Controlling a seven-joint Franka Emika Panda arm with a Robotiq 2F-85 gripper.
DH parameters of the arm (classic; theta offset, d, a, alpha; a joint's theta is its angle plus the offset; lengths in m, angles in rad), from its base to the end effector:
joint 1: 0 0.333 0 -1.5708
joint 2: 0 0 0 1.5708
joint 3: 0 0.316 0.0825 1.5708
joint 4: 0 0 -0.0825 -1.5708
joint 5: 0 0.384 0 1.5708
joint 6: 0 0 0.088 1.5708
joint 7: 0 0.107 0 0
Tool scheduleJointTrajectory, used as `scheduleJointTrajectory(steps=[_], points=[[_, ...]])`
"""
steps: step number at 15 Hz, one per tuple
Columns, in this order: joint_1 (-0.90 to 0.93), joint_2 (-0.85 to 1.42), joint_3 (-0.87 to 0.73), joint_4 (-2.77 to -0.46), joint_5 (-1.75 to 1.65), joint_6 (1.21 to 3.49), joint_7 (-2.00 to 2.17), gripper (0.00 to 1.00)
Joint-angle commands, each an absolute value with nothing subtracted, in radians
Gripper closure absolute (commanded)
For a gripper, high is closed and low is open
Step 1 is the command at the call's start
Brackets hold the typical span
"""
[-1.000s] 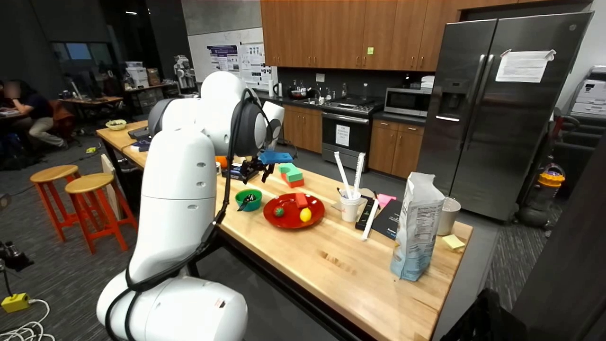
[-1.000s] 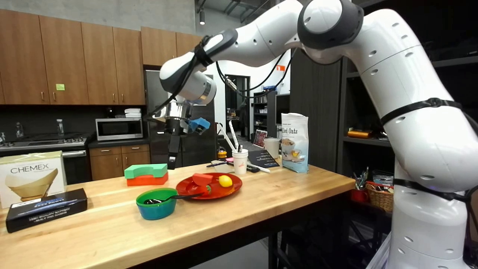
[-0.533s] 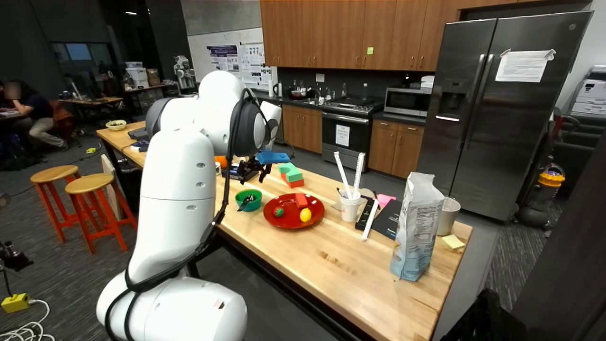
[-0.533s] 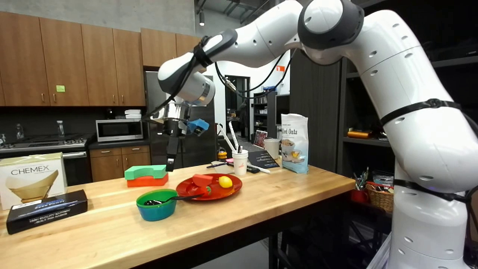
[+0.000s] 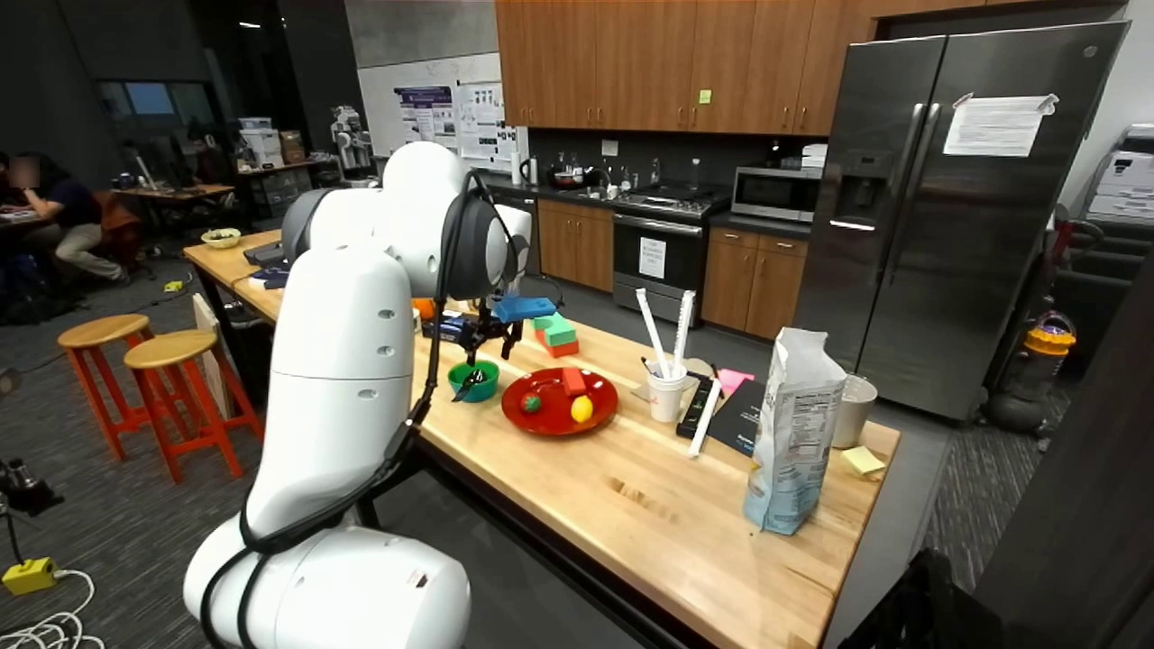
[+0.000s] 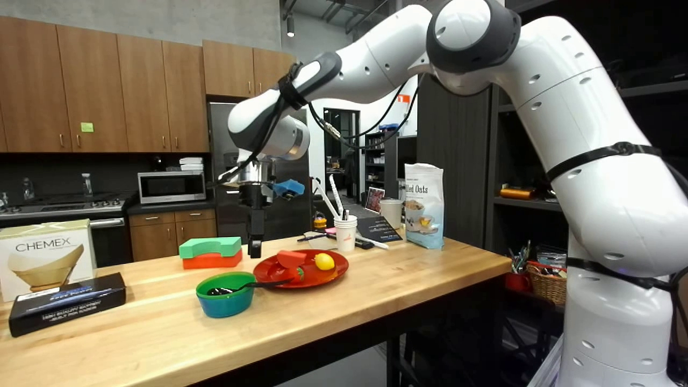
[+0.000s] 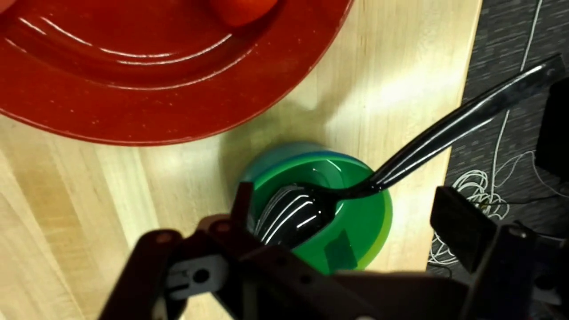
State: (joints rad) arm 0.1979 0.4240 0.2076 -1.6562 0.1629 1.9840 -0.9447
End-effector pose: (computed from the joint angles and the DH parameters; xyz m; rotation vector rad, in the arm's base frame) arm 0.6065 0.2558 0.3637 -2.3355 -1.7095 0.0349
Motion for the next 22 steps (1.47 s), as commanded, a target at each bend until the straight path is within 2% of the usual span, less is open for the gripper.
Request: scheduleJointTrajectory(steps=[1,8,17,18,20,22], points=[[0.182,0.421,0.222,-1.679,0.132,2.049,-0.936,0.00],[0.165,0.472,0.242,-1.695,0.176,2.228,-0.926,0.00],[0.152,0.582,0.293,-1.658,0.198,2.291,-0.925,0.00],[0.154,0.585,0.289,-1.657,0.187,2.290,-0.921,0.25],[0.154,0.589,0.290,-1.647,0.181,2.280,-0.923,0.32],[0.151,0.588,0.290,-1.645,0.182,2.276,-0.922,0.48]])
